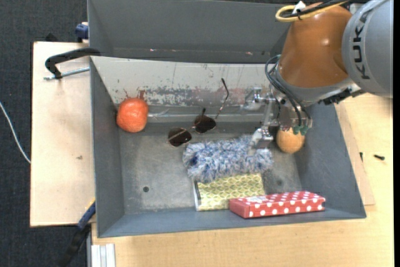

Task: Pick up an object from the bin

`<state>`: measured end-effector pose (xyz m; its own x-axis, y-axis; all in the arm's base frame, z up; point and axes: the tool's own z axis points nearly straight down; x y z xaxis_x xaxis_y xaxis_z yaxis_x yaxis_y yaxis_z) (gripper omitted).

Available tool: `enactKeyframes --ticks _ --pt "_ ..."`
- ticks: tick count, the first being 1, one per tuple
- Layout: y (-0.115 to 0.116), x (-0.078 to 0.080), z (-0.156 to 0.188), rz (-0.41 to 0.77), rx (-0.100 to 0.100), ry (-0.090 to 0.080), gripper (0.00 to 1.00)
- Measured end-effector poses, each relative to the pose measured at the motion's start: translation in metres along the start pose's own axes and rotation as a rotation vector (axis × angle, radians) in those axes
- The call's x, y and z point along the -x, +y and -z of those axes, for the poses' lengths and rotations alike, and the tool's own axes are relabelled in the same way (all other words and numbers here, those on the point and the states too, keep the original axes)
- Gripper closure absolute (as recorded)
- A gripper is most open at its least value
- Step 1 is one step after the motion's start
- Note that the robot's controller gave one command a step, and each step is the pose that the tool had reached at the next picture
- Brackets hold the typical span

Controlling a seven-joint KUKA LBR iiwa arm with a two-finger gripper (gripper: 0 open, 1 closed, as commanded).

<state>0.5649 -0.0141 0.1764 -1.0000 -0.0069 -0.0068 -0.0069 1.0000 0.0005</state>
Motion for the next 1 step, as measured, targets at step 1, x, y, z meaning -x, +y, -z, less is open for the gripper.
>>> enactKeyframes --ticks 1 --pt "0.0328 0.0317 -0.0179 0.085 0.001 0.004 0.00"
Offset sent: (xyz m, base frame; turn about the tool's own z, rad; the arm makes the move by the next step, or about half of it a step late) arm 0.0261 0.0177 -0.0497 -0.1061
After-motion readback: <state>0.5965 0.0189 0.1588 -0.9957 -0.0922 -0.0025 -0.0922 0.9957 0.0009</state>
